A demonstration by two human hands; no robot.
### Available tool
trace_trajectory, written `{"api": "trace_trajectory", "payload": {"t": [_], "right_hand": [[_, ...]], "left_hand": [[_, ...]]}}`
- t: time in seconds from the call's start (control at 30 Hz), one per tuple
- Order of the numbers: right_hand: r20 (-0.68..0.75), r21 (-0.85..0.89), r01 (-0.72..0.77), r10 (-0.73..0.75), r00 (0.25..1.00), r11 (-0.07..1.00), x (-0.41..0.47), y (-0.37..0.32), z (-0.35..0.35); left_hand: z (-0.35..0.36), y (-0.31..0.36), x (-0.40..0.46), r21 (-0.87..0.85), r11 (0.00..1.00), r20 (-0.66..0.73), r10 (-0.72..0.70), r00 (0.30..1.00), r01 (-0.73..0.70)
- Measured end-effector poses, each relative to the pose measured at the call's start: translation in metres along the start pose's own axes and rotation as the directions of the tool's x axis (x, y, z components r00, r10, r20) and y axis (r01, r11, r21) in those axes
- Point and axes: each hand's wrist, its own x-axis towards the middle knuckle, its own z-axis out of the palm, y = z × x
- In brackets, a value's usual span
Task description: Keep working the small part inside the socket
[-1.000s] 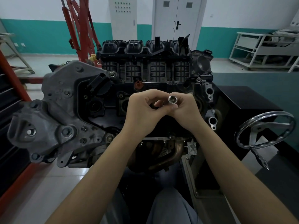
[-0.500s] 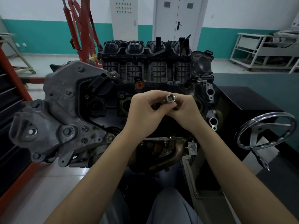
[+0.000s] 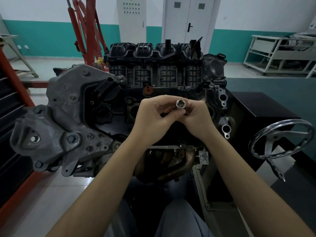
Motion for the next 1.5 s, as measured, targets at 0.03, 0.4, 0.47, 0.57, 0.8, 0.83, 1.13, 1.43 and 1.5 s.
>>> {"api": "trace_trajectory", "payload": {"t": [0.03,0.4,0.47,0.57,0.8,0.83,1.13,1.43,1.5], "right_hand": [[-0.011,0.001,-0.006,0.006,1.0,1.0,0.0005,0.0003,0.0],[-0.005,0.038,-0.013,0.014,1.0,0.999,-0.0003,-0.0009,0.0],[-0.021,0.029,-0.027,0.027,0.999,0.999,0.0007,0.0005,-0.0016],[-0.013,0.009,-0.038,0.038,0.999,0.999,0.0009,0.0013,-0.0017],[-0.017,-0.016,-0.005,0.005,1.0,1.0,0.0009,0.0006,-0.0004],[-0.022,-0.013,-0.014,0.014,1.0,1.0,0.0011,0.0009,-0.0006],[0.012,-0.001,0.007,-0.007,1.0,1.0,0.0003,0.0004,-0.0014],[0.024,0.016,0.004,-0.004,1.0,1.0,0.0011,0.003,-0.0015],[0.038,0.016,0.013,-0.013,0.999,1.0,0.0002,0.0017,-0.0012]], "left_hand": [[0.0,0.0009,-0.0002,0.009,1.0,-0.004,0.007,1.0,-0.007],[-0.0009,0.0005,-0.0003,-0.083,0.996,0.013,-0.009,1.0,0.01],[0.0006,0.0008,-0.0004,-0.01,1.0,-0.008,-0.003,1.0,0.003],[0.0034,-0.0013,-0.0001,0.073,0.997,-0.086,0.002,0.996,0.004],[0.002,-0.004,0.0005,-0.014,1.0,-0.01,-0.005,1.0,0.005],[0.0026,-0.0036,0.0006,0.011,1.0,-0.026,0.0,1.0,0.001],[-0.0004,-0.0027,0.0002,-0.07,0.997,0.031,-0.016,0.999,0.018],[0.0014,-0.0055,-0.0008,-0.037,0.999,-0.053,0.006,0.999,-0.008],[0.0008,-0.0061,-0.0011,-0.067,0.998,0.007,-0.002,1.0,0.002]]}}
